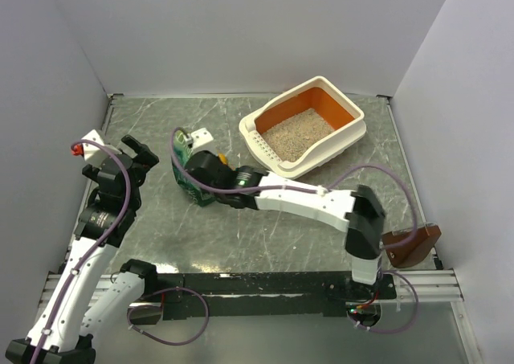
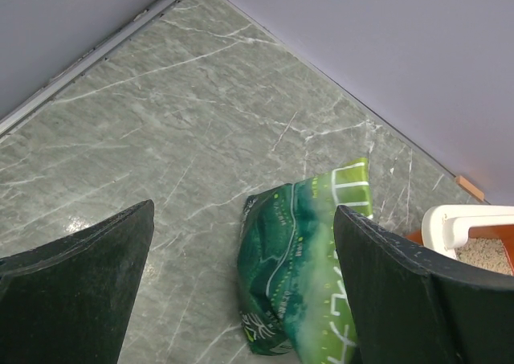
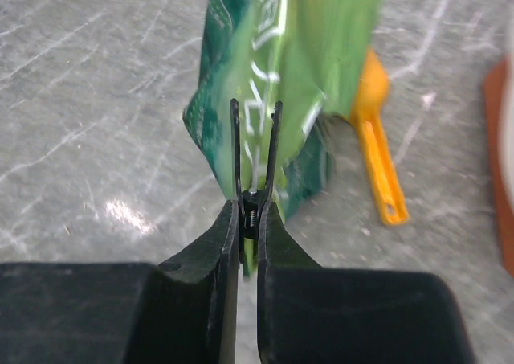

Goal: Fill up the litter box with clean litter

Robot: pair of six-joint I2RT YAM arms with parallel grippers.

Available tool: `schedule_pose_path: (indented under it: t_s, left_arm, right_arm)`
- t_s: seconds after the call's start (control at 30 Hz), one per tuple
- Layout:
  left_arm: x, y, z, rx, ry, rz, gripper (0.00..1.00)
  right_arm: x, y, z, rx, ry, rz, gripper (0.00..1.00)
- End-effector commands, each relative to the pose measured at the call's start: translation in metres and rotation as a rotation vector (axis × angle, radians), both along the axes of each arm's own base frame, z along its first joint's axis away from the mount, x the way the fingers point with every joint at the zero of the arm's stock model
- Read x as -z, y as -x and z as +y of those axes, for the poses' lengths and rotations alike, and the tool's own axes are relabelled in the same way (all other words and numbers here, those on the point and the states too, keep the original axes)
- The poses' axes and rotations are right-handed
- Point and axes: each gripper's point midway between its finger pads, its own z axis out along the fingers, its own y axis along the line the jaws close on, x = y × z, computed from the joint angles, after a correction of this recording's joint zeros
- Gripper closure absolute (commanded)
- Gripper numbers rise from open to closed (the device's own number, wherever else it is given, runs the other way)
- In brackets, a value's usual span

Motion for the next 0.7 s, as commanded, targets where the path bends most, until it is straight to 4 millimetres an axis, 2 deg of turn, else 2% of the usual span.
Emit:
schedule_pose_path:
  t_s: [0.0, 0.1, 0.23, 0.43, 0.67]
  left_arm:
    - [-0.003, -0.002, 0.001, -0.003, 0.003, -0.011, 0.03]
    - [-0.002, -0.003, 0.0, 0.001, -0.002, -0.005, 0.03]
    - [0.0, -0.004, -0.001, 0.006, -0.003, 0.002, 0.03]
    - [0.004, -0.009, -0.005, 0.028, -0.005, 0.017, 0.03]
    - [0.015, -0.021, -0.019, 0.105, -0.024, 0.066, 0.03]
  right_arm:
    - [-0.072, 0.006, -0.057, 0.079, -0.065, -0.111, 1.0]
    - [-0.067, 0.016, -0.094, 0.118, -0.033, -0.103, 1.0]
    - [-0.045, 0.029, -0.148, 0.197, 0.036, -0.069, 1.0]
    - [0.017, 0.045, -0.236, 0.349, 0.109, 0.069, 1.0]
    - [0.086, 0.057, -0.298, 0.493, 0.085, 0.252, 1.0]
